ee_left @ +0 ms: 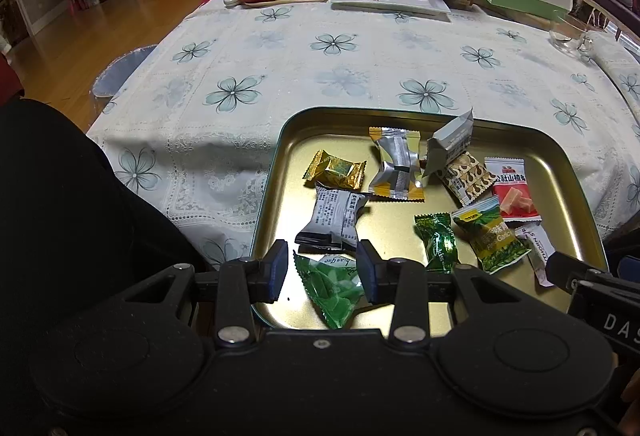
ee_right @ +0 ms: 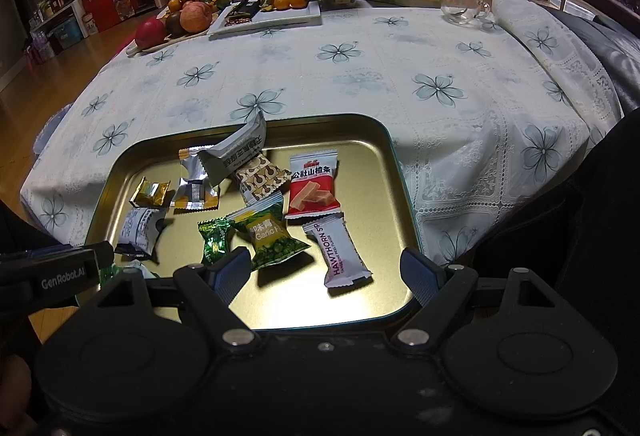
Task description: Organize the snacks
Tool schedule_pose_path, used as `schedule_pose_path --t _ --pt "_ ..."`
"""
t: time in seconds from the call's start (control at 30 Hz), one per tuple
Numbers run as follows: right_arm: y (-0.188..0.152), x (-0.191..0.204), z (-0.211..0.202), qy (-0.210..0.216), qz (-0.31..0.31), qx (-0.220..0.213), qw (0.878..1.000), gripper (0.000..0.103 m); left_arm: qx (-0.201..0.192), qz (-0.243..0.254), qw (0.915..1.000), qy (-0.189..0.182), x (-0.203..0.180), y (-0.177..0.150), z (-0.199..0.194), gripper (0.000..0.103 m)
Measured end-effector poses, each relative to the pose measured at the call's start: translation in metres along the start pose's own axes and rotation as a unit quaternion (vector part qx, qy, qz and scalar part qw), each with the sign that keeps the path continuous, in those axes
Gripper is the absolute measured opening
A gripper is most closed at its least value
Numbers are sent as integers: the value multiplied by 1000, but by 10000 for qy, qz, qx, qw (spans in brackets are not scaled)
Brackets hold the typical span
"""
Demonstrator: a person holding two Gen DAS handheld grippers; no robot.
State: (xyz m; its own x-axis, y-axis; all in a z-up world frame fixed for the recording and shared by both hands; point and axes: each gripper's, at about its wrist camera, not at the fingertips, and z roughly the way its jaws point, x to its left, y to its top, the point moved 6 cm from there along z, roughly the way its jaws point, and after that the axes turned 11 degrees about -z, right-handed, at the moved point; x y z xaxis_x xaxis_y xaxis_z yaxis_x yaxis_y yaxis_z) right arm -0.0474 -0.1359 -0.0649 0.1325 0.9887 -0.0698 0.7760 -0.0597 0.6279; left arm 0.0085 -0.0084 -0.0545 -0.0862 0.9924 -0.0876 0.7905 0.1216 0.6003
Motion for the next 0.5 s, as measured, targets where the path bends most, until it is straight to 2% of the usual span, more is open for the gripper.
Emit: schedule_pose_path --t 0.5 --pt "0 0 1 25 -19 30 10000 86 45 62 10000 -10 -2 -2 1 47"
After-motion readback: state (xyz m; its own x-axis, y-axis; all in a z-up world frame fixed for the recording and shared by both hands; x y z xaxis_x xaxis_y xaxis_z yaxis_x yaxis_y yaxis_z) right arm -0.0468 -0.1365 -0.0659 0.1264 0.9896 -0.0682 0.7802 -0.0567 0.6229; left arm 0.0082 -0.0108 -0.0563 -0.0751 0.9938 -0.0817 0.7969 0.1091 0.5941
